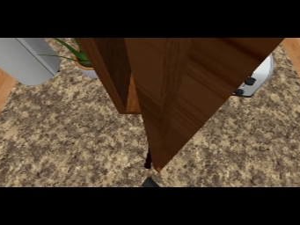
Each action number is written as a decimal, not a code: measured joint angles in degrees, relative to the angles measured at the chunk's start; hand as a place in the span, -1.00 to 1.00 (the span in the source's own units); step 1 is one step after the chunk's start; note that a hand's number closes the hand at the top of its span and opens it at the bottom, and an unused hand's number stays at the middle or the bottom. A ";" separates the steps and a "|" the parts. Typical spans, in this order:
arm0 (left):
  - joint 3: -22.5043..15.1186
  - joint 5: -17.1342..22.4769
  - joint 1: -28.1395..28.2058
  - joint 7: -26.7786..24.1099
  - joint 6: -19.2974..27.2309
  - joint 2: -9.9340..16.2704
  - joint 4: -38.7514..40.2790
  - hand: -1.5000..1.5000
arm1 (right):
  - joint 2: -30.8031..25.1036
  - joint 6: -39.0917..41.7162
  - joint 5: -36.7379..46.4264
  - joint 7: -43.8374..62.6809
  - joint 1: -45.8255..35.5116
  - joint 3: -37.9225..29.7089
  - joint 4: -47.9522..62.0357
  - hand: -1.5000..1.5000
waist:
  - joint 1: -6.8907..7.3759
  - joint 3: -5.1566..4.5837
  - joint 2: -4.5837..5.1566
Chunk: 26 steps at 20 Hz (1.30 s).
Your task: Pick up the wine, place it into the cabinet and close the cabinet
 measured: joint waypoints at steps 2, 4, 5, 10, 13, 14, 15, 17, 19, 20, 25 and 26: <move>0.29 0.04 -0.42 0.86 0.40 0.05 -0.42 -1.00 | 2.05 -1.93 -1.78 -1.00 -4.64 -1.01 4.33 1.00 | 0.42 0.08 0.07; 0.00 -0.26 -0.91 1.21 0.48 -0.47 -0.26 -1.00 | 4.18 -3.65 -4.11 -1.76 -10.42 -2.59 9.25 1.00 | 0.61 0.13 0.14; 0.43 0.13 -1.24 1.49 0.35 -0.69 0.21 -1.00 | 4.93 -4.11 -5.64 -1.81 -13.35 -4.17 11.43 1.00 | 0.67 0.13 0.16; 0.04 -1.11 -2.35 1.82 0.25 -2.52 2.07 -1.00 | 7.02 -6.61 -11.18 -3.56 -26.50 -9.57 23.05 1.00 | 0.48 0.13 0.12; 0.05 -1.92 -3.00 2.33 0.93 -3.27 1.87 -1.00 | 7.61 -5.25 -12.71 -6.75 -31.99 -12.71 30.90 1.00 | 0.42 0.13 0.17; 0.43 -1.62 -3.46 2.98 1.10 -3.27 1.81 -1.00 | 7.73 -4.81 -12.41 -7.47 -33.70 -13.27 33.29 1.00 | 0.31 0.13 0.17; 0.58 -1.58 -3.46 3.19 0.81 -3.37 1.57 -1.00 | 7.82 -4.35 -12.01 -8.41 -35.15 -13.81 35.62 1.00 | 0.29 0.13 0.16; 0.50 -2.16 -3.64 3.21 0.62 -3.95 2.22 -1.00 | 8.03 -3.48 -11.01 -9.49 -38.06 -15.40 40.02 1.00 | 0.11 0.10 0.13; 0.65 -2.47 -4.19 3.66 0.79 -4.49 2.54 -1.00 | 8.16 -1.41 -11.00 -11.33 -39.38 -16.91 43.82 1.00 | 0.00 -0.03 0.01; 1.03 -2.50 -4.01 3.77 0.56 -4.57 2.67 -1.00 | 8.18 -0.81 -10.95 -12.11 -39.93 -17.45 45.55 1.00 | 0.04 -0.07 -0.11; 0.86 -3.94 -4.56 4.35 0.86 -5.73 2.78 -1.00 | 8.17 3.86 -13.08 -17.61 -41.07 -20.59 52.29 1.00 | 0.22 -0.35 -0.69; 0.61 -4.51 -4.46 4.42 1.20 -5.95 2.55 -1.00 | 8.18 4.58 -13.60 -17.98 -41.49 -21.31 53.39 1.00 | 0.24 -0.41 -0.68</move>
